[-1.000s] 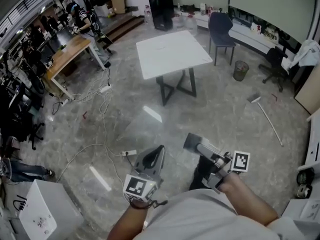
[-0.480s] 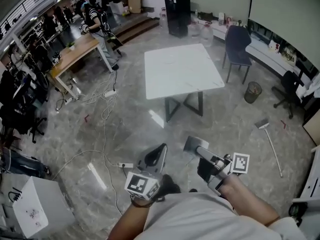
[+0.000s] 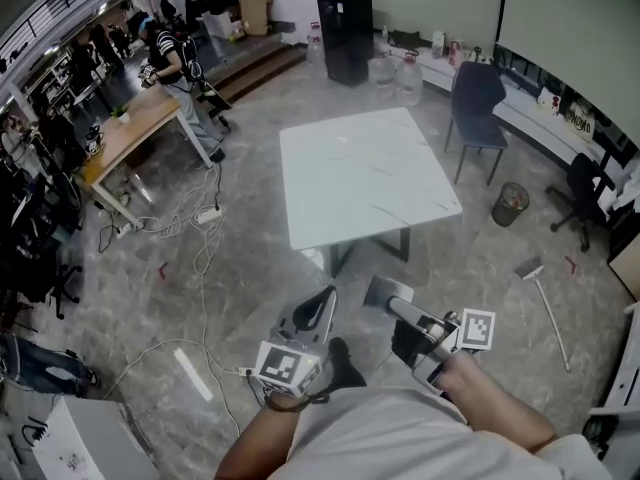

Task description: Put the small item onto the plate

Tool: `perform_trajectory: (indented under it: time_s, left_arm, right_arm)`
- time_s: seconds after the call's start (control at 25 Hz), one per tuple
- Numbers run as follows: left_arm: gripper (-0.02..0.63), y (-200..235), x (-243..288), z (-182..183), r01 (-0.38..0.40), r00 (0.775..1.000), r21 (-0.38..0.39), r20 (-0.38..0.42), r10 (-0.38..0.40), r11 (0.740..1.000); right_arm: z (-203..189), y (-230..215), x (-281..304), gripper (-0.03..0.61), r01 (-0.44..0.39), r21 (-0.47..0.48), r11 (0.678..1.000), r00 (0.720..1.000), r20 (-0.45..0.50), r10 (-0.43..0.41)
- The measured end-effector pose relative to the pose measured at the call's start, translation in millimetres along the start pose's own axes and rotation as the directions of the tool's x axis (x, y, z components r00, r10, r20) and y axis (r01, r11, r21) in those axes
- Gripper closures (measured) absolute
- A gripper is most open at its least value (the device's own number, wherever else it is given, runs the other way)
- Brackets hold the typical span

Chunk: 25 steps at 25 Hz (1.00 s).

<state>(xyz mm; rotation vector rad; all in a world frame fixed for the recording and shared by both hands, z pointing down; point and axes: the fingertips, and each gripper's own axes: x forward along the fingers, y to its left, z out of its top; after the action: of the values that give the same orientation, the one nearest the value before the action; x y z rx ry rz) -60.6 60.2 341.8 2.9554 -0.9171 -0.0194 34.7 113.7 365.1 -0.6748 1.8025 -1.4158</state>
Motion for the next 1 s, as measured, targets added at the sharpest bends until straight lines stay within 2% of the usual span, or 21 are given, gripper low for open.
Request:
perform_trajectory:
  time_s: [0.28, 0.6, 0.76, 0.92, 1.0]
  left_arm:
    - [0.607, 135.4, 92.5, 15.3, 0.091, 0.995, -0.011, -0.034, -0.091, 0.996]
    - [0.607, 225.2, 179.7, 16.7, 0.145, 0.989, -0.008, -0.028, -0.145, 0.989]
    - [0.607, 259.0, 234.7, 17.6, 0.118, 0.993, -0.003, -0.03, -0.118, 0.993]
    - [0.607, 301.0, 288.5, 11.3, 0.06, 0.998, 0.0, -0.01, -0.06, 0.998]
    - [0.607, 323.5, 315.8, 10.3, 0.015, 0.999, -0.007, -0.028, -0.015, 1.0]
  right_arm:
    - [95.8, -37.3, 135.7, 0.497, 0.006, 0.016, 1.0, 0.998, 0.067, -0.007]
    - [200.0, -85.6, 225.8, 0.497, 0.052, -0.015, 0.999, 0.992, 0.114, -0.05]
    - [265.3, -109.1, 255.8, 0.497, 0.052, -0.006, 0.999, 0.993, 0.109, -0.051]
    - [336.1, -139.2, 294.0, 0.497, 0.058, -0.004, 0.998, 0.996, 0.066, -0.058]
    - [370.7, -153.2, 316.4, 0.497, 0.065, 0.002, 0.998, 0.997, 0.04, -0.065]
